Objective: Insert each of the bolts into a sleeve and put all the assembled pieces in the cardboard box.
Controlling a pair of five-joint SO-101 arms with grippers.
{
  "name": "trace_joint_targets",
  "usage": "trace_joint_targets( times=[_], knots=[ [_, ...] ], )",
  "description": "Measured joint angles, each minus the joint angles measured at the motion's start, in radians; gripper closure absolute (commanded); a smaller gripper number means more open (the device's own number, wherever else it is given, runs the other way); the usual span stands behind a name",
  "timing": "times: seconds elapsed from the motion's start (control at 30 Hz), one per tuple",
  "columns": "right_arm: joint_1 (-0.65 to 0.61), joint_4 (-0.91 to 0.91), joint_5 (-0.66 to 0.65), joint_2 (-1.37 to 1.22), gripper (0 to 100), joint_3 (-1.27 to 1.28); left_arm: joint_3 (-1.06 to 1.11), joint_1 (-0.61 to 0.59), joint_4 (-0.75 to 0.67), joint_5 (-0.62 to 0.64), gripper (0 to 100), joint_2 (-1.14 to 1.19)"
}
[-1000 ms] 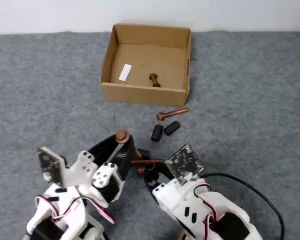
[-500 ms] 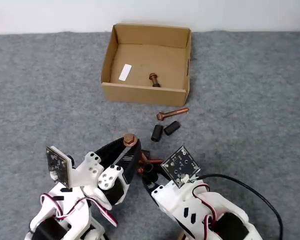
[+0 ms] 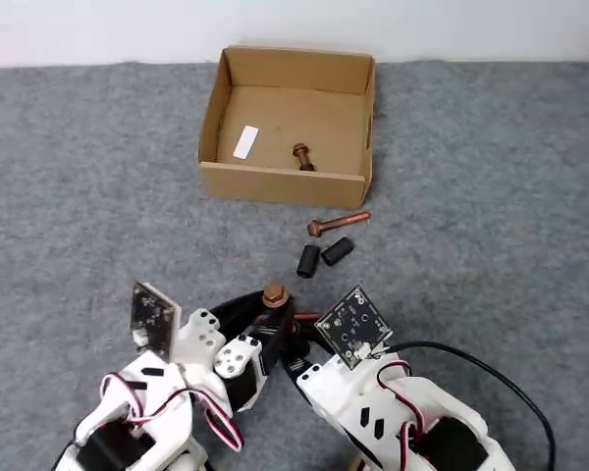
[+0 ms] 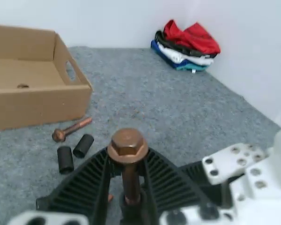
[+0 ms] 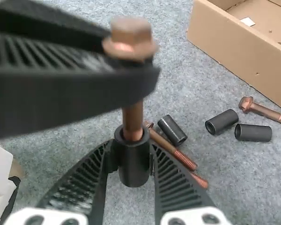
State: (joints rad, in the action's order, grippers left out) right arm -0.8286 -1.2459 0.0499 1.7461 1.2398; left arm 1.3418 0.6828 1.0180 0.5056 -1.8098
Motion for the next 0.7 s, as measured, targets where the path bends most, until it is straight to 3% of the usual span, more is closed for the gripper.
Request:
trace_joint_targets(
  times=[0.4, 0.6, 0.7],
  knots=[
    [0.002, -0.002, 0.0, -0.005, 99.0, 0.005, 0.118, 0.012, 0.04, -0.092, 99, -0.006],
    [0.002, -0.003, 0.0, -0.005, 99.0, 0.014, 0.123, 0.063, 0.044, -0.103, 80, -0.008],
    [-0.002, -0.005, -0.005, -0.005, 99.0, 0.015, 0.127, 0.06, 0.054, -0.129, 79, -0.008]
  ],
)
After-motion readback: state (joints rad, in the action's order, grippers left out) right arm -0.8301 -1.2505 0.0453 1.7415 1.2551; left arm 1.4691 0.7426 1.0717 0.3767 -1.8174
